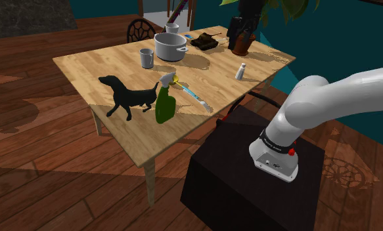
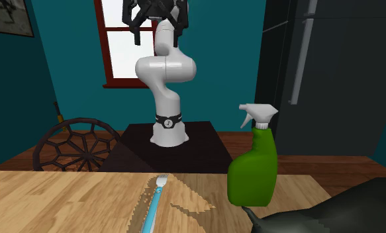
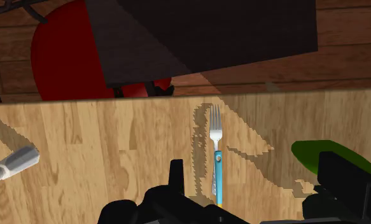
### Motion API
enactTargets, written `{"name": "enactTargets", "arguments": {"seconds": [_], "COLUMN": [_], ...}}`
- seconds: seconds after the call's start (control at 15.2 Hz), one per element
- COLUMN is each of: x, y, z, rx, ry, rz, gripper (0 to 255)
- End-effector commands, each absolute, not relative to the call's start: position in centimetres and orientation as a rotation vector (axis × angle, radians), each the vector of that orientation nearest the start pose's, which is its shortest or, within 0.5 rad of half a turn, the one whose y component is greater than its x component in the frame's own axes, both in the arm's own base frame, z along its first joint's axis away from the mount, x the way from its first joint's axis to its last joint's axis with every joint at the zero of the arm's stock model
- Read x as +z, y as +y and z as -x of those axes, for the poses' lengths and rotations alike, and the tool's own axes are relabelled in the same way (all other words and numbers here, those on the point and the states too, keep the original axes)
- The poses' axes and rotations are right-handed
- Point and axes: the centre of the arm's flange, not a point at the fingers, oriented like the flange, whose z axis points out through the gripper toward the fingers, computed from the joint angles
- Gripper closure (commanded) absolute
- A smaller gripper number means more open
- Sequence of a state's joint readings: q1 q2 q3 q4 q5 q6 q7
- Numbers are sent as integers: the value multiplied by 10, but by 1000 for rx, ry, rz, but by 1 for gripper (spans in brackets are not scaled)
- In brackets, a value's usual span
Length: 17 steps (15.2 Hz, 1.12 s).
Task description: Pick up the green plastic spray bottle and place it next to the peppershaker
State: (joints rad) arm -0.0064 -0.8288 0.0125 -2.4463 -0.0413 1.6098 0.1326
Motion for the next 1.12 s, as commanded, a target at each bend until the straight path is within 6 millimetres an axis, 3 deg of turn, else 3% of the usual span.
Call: {"name": "enactTargets", "arguments": {"seconds": [0.0, 0.53, 1.06], "x": [564, 489, 414], "y": [-2, 38, 66], "z": [-297, -339, -390], "rx": [7, 204, 368], "ry": [205, 967, 1592], "rz": [3186, 2868, 2375], "gripper": [0, 0, 0]}}
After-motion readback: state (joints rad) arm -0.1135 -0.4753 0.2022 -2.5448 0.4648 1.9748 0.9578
